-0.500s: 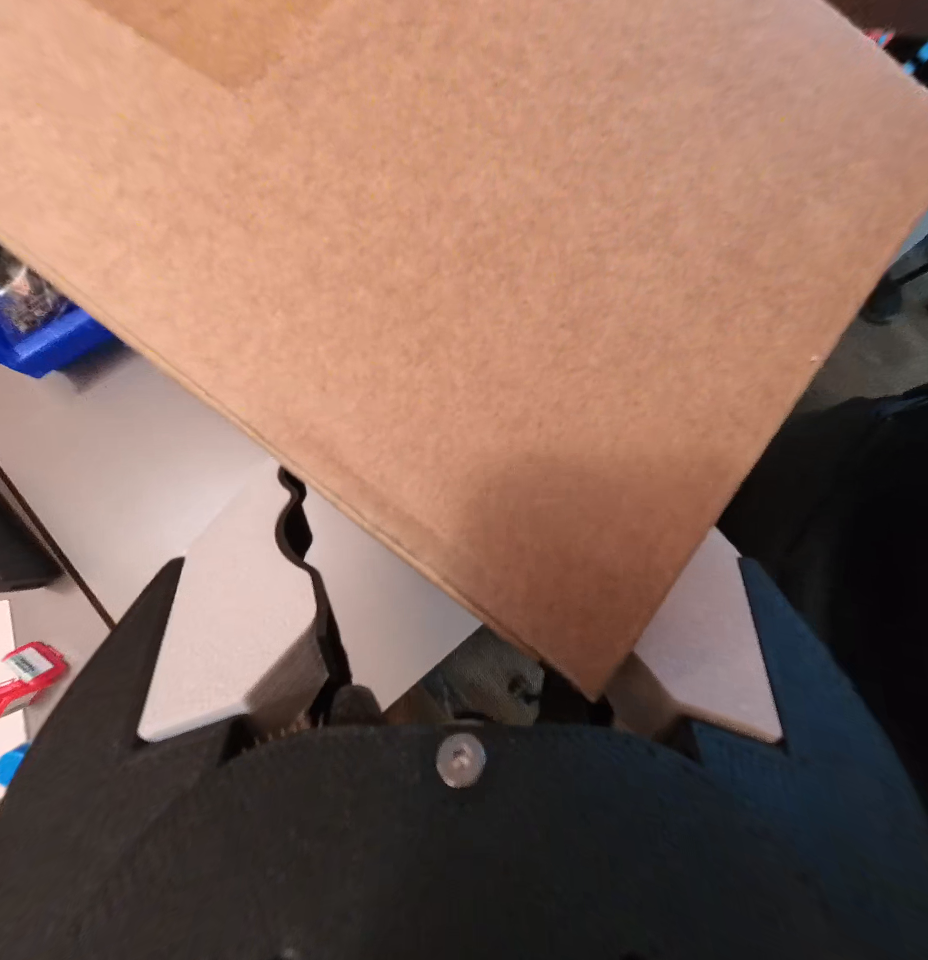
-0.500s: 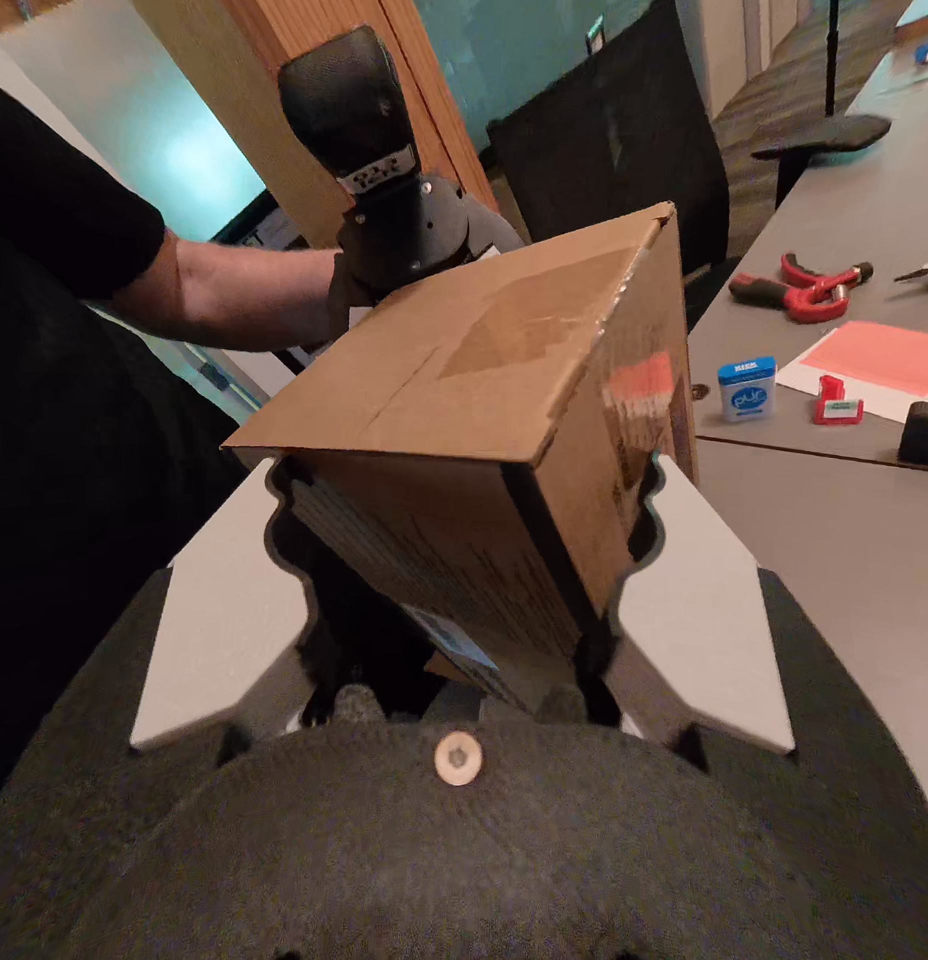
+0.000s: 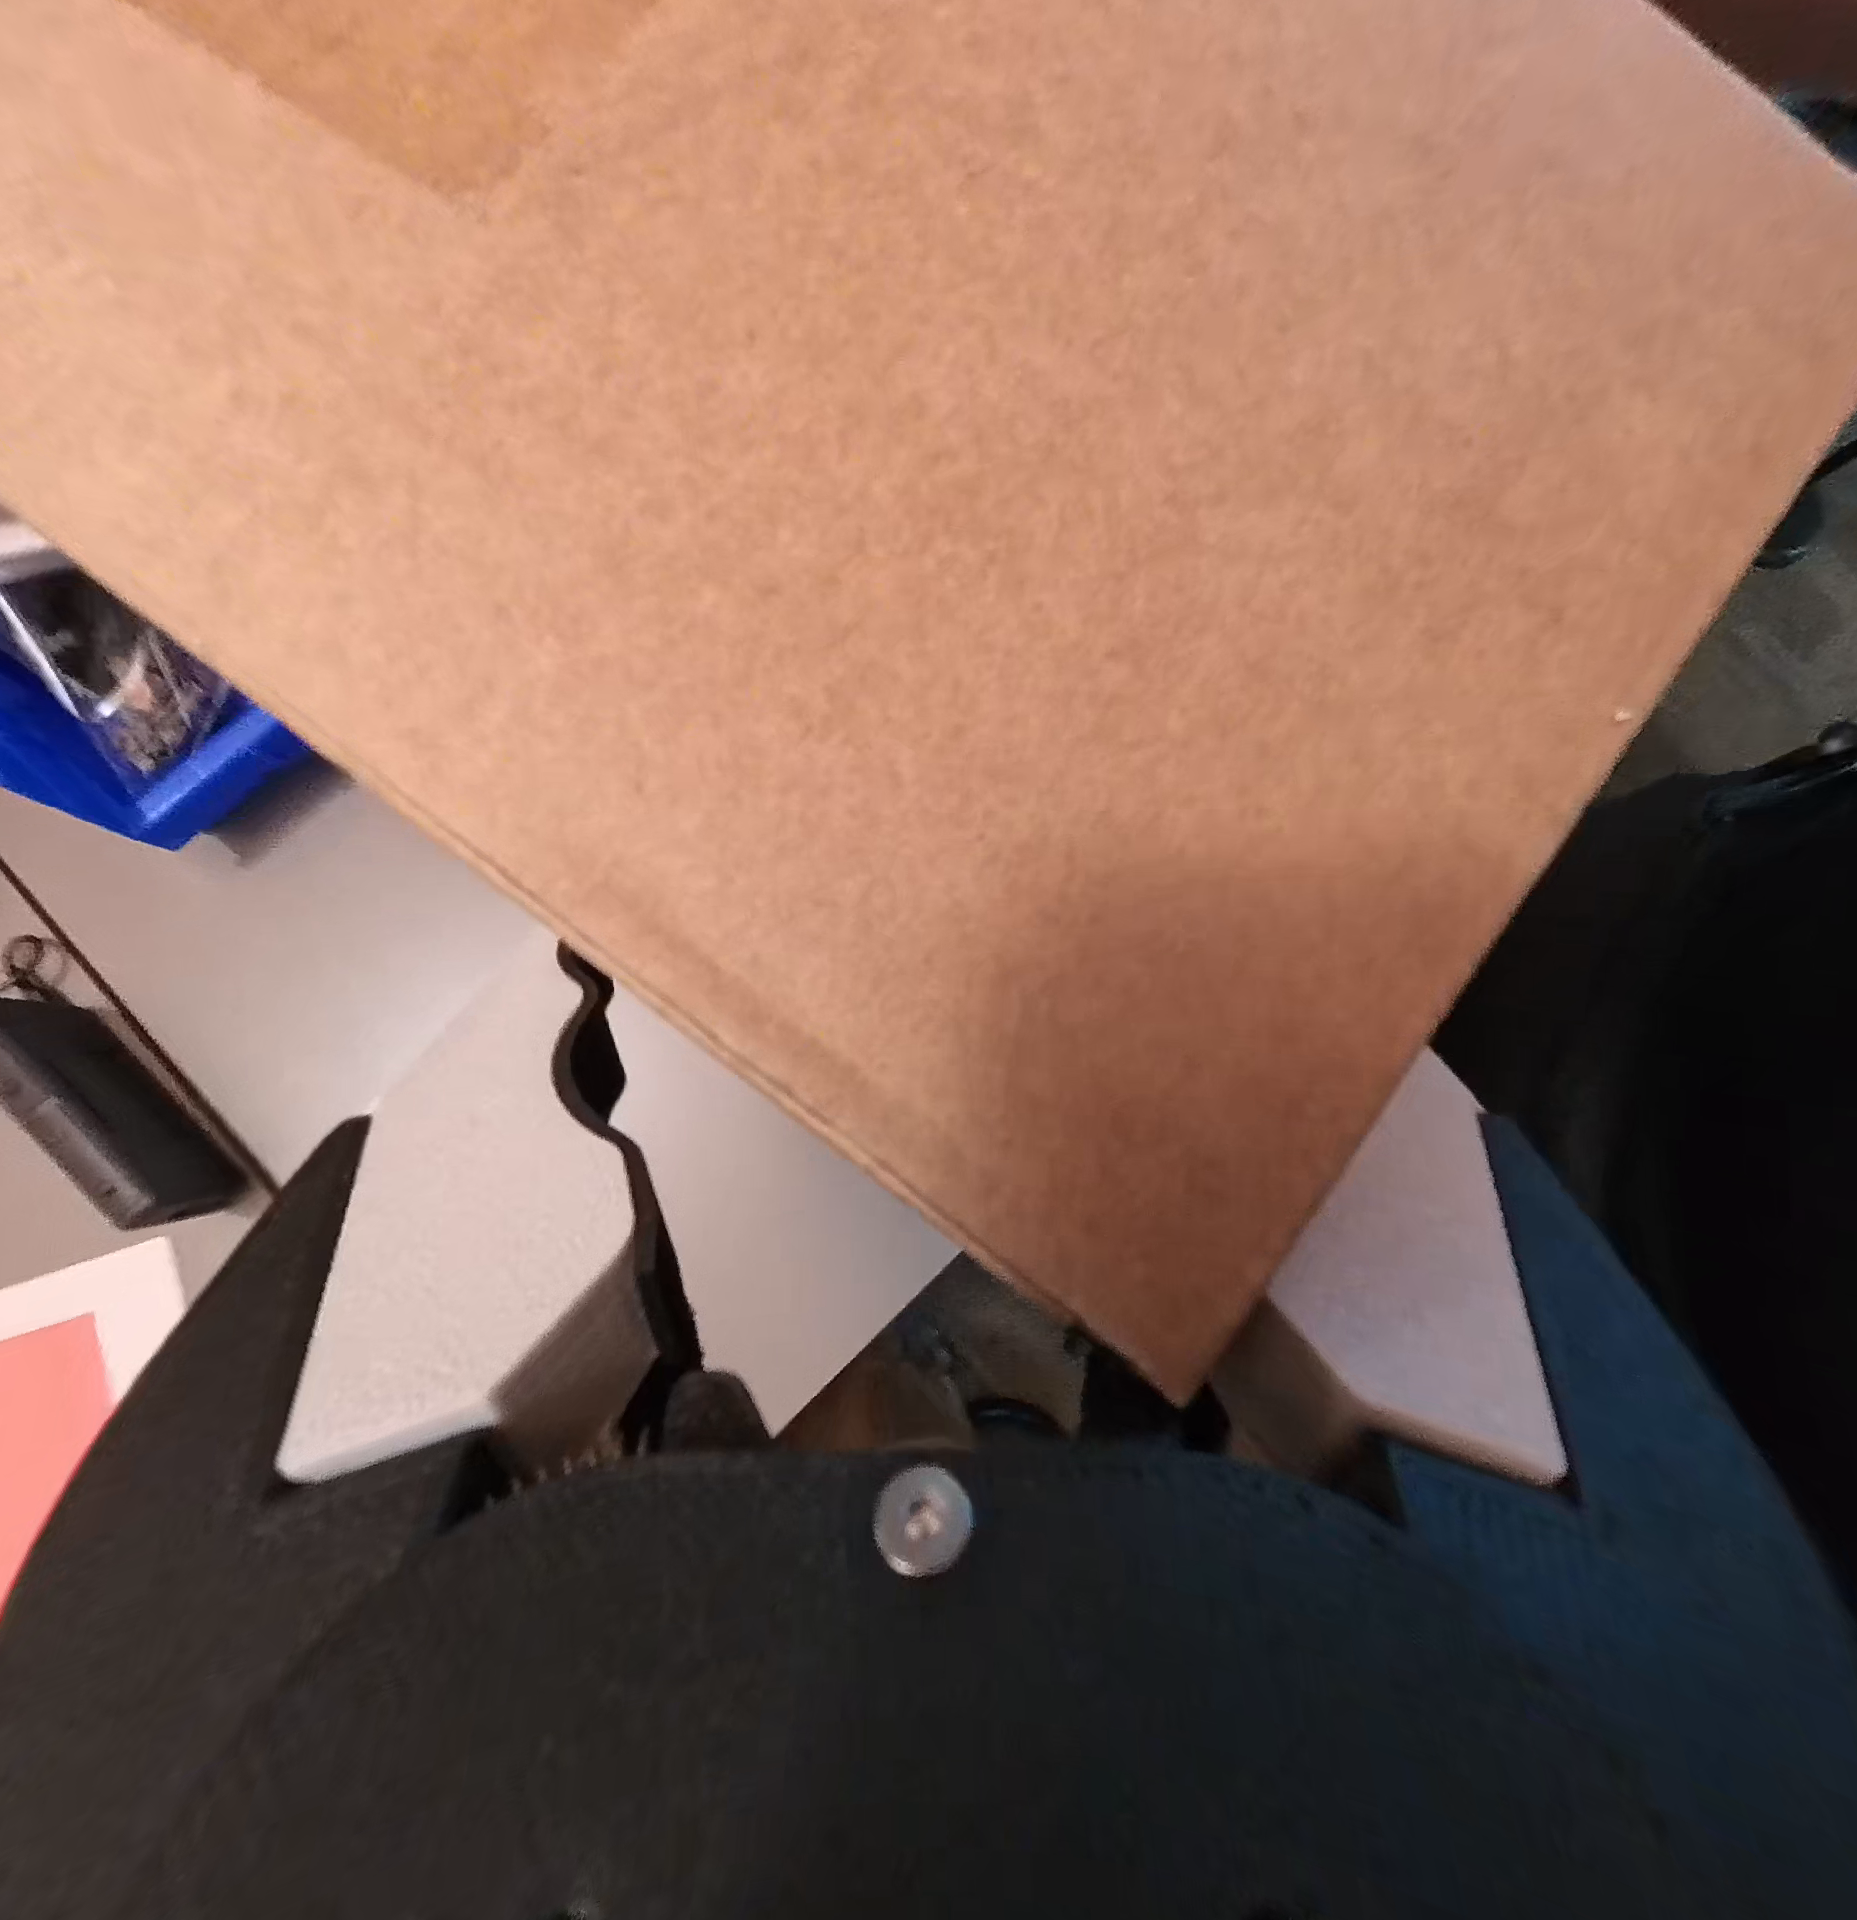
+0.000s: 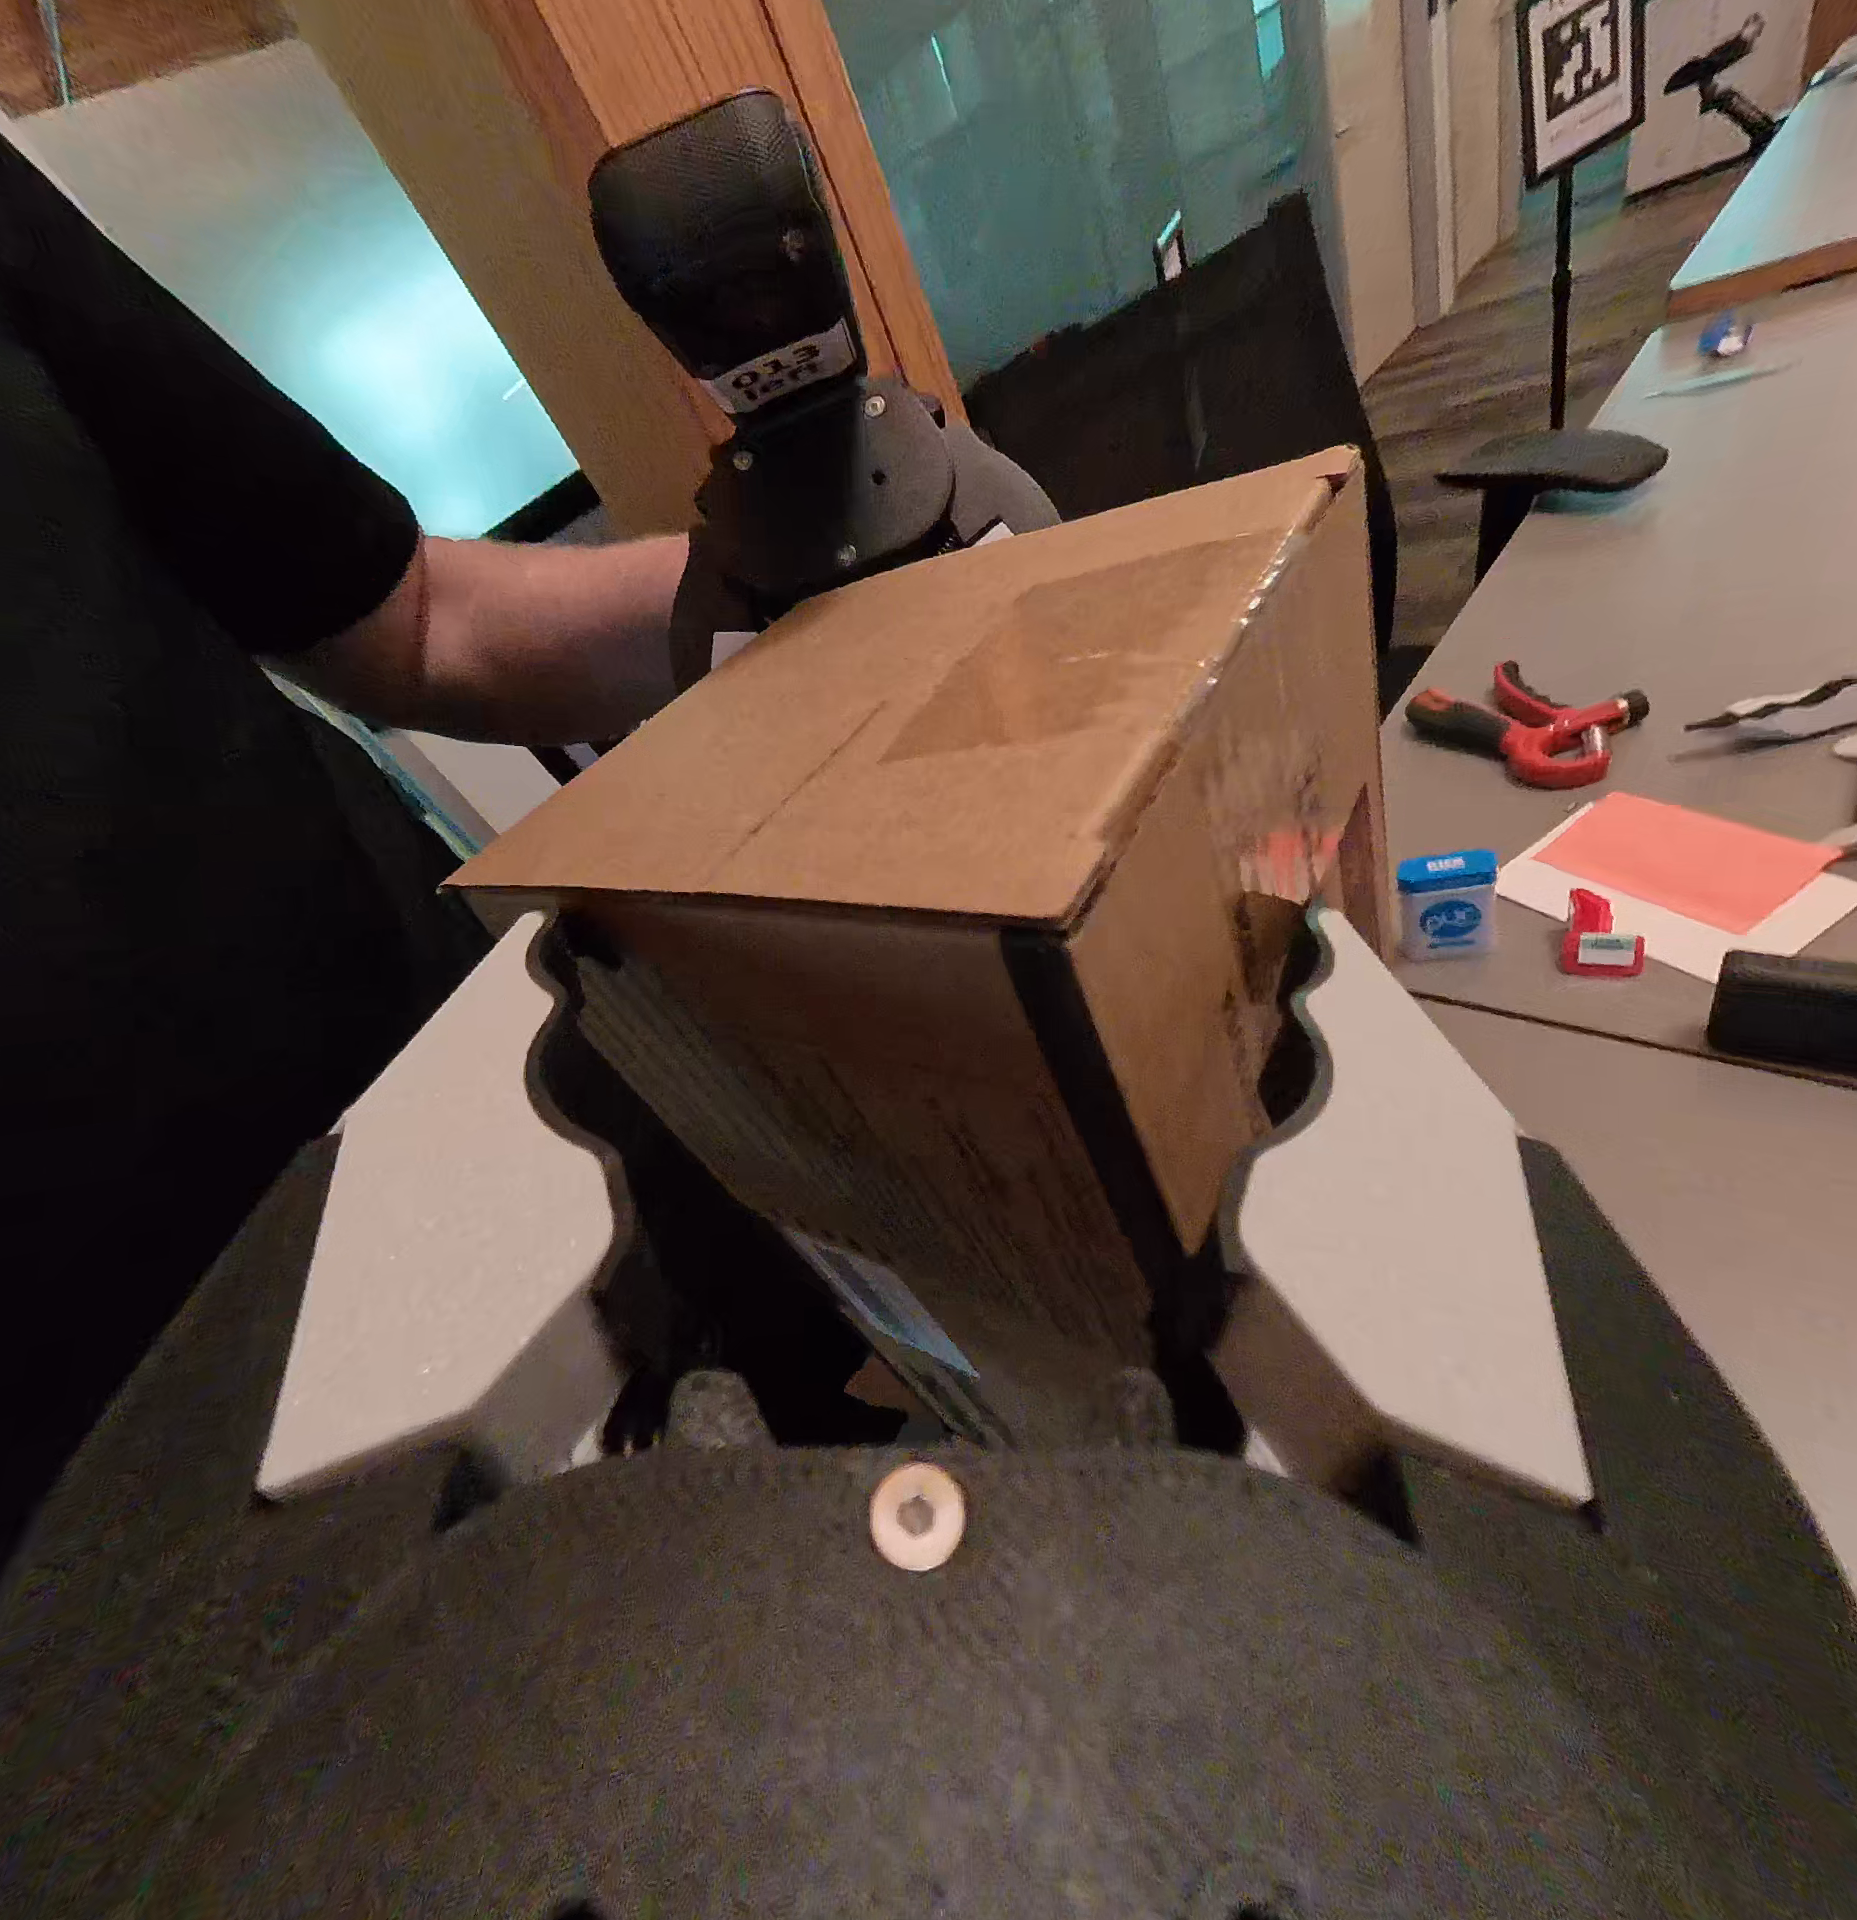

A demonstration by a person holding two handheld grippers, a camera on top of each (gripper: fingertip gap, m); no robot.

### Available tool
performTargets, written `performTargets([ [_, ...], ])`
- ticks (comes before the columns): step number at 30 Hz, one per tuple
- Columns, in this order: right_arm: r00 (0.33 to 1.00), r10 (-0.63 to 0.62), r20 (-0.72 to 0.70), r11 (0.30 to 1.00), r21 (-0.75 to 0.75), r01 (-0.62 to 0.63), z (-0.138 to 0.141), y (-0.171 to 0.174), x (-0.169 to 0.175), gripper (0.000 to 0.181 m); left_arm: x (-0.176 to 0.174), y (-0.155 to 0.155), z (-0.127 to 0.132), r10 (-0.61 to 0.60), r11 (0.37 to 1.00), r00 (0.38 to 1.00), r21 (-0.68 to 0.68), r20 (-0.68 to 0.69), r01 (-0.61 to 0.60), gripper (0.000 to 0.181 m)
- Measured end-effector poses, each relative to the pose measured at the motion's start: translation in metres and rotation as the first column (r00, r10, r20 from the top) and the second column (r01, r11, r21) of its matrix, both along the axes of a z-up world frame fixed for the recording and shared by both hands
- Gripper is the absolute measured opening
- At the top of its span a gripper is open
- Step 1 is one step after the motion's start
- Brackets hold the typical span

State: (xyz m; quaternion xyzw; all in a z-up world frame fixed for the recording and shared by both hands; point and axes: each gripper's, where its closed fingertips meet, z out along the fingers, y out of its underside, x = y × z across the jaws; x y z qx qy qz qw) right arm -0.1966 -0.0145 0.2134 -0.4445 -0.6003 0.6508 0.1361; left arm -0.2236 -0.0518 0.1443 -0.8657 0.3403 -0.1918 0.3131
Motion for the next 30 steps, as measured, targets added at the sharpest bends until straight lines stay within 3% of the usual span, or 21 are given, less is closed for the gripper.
performTargets([
  [2,0.998,-0.024,-0.056,1.000,-0.016,0.023,0.013,0.002,0.000,0.131,0.001,0.002,0.017,-0.005,1.000,1.000,0.029,-0.013,0.005,0.118],
  [5,1.000,-0.012,-0.007,1.000,0.009,0.012,0.003,0.005,-0.002,0.130,-0.004,0.006,0.006,-0.008,1.000,1.000,0.009,-0.027,0.008,0.118],
  [7,1.000,-0.006,-0.001,0.999,0.049,0.006,0.007,0.000,0.000,0.131,-0.003,0.003,0.012,-0.026,0.999,0.998,0.025,-0.050,0.028,0.118],
  [9,1.000,-0.019,-0.025,1.000,-0.007,0.019,0.009,0.004,-0.001,0.131,-0.004,0.004,0.014,-0.022,1.000,0.998,0.009,-0.056,0.023,0.118],
  [13,0.998,-0.035,-0.044,0.999,-0.010,0.035,0.027,0.008,-0.006,0.131,-0.004,0.008,0.029,-0.011,0.999,1.000,0.030,0.003,0.011,0.118],
  [16,1.000,-0.025,-0.004,1.000,0.004,0.025,0.021,0.008,-0.009,0.131,-0.005,0.010,0.022,0.006,1.000,0.999,0.027,0.040,-0.007,0.118],
  [20,0.998,-0.034,-0.049,0.999,-0.026,0.033,0.033,0.008,-0.006,0.131,-0.004,0.007,0.037,-0.011,1.000,1.000,0.022,0.007,0.011,0.118],
  [23,0.999,-0.026,-0.032,1.000,-0.011,0.026,0.025,0.006,-0.009,0.131,-0.009,0.008,0.025,-0.005,1.000,1.000,0.008,-0.009,0.005,0.118],
  [26,0.994,-0.040,-0.102,0.999,-0.005,0.040,0.054,0.001,-0.005,0.132,-0.005,0.003,0.056,-0.014,0.999,0.999,0.041,-0.041,0.015,0.118],
  [30,0.998,-0.028,-0.059,0.999,-0.036,0.025,0.030,0.004,-0.010,0.131,-0.008,0.005,0.030,0.002,1.000,1.000,0.001,-0.010,-0.002,0.118],
])
